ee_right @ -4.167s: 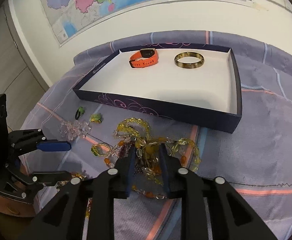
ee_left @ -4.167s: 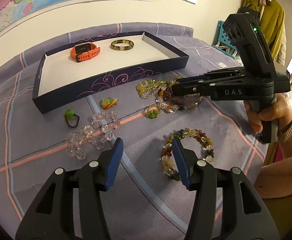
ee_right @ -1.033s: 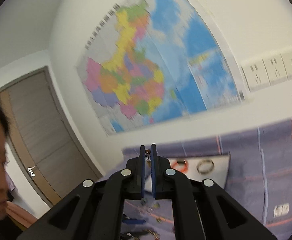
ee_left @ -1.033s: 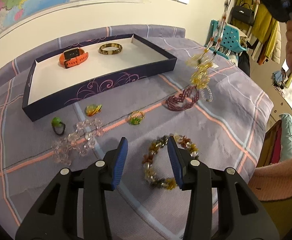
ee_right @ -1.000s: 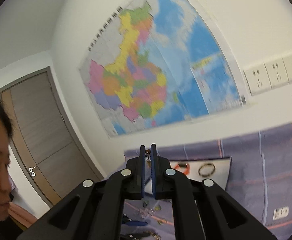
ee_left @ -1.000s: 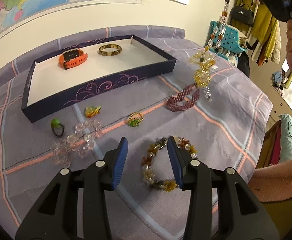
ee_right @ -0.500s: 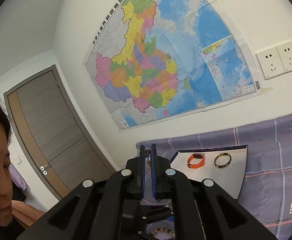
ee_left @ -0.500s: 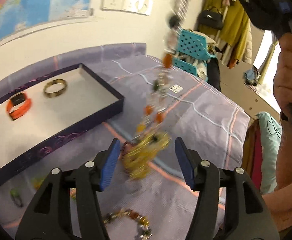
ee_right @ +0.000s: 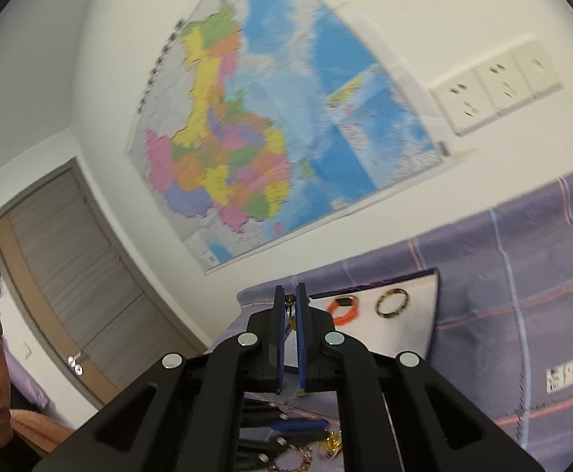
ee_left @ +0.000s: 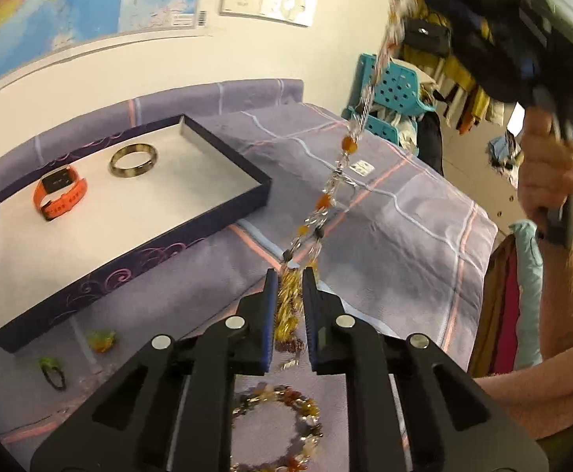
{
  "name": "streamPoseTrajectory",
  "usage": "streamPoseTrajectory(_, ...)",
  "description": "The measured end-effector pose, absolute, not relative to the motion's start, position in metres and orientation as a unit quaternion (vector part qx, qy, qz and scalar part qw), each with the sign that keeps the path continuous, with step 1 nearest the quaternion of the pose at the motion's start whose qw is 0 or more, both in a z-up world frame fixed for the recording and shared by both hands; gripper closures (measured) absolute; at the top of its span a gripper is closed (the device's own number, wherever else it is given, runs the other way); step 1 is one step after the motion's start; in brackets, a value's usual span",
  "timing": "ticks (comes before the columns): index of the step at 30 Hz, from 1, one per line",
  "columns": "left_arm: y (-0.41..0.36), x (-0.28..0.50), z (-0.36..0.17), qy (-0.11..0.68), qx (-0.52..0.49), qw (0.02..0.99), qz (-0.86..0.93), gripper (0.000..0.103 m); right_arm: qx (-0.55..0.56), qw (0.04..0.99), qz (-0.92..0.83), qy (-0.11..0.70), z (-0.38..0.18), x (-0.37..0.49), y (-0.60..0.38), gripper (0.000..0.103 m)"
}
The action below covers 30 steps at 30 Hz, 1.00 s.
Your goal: Organize jewelry
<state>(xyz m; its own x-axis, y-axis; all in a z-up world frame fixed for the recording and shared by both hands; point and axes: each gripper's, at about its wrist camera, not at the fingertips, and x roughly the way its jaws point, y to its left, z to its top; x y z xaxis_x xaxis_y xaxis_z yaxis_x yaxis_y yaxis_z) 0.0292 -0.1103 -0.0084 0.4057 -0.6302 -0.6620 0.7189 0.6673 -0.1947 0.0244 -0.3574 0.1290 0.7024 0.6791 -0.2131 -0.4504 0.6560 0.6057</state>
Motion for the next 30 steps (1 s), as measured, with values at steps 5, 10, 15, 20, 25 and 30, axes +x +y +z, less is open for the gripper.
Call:
streamPoseTrajectory(5, -0.110, 0.033, -0.020, 0.387, 0.062, 0.830, -0.396, 0.069, 0.265, 0.880, 0.314, 0.237, 0.115, 0.027, -0.359, 0.099)
streamPoseTrajectory(10, -0.129, 0.030, -0.028, 0.388, 0.101, 0.825, -0.399, 0.069, 0.254, 0.879, 0.334, 0.224, 0.126, 0.025, -0.352, 0.099)
streamPoseTrajectory(15, -0.140, 0.036, -0.034, 0.401, 0.113, 0.819, -0.394, 0.097, 0.240, 0.882, 0.346, 0.210, 0.140, 0.020, -0.348, 0.099)
streamPoseTrajectory(20, -0.129, 0.038, -0.012, 0.383, 0.075, 0.825, -0.408, 0.097, 0.245, 0.882, 0.333, 0.224, 0.127, 0.021, -0.353, 0.099)
streamPoseTrajectory(25, -0.116, 0.053, 0.016, 0.369, 0.013, 0.824, -0.431, 0.097, 0.255, 0.876, 0.318, 0.256, 0.101, 0.026, -0.359, 0.099)
streamPoseTrajectory(30, -0.100, 0.066, 0.039, 0.354, -0.048, 0.821, -0.445, 0.097, 0.252, 0.882, 0.290, 0.274, 0.086, 0.030, -0.365, 0.097)
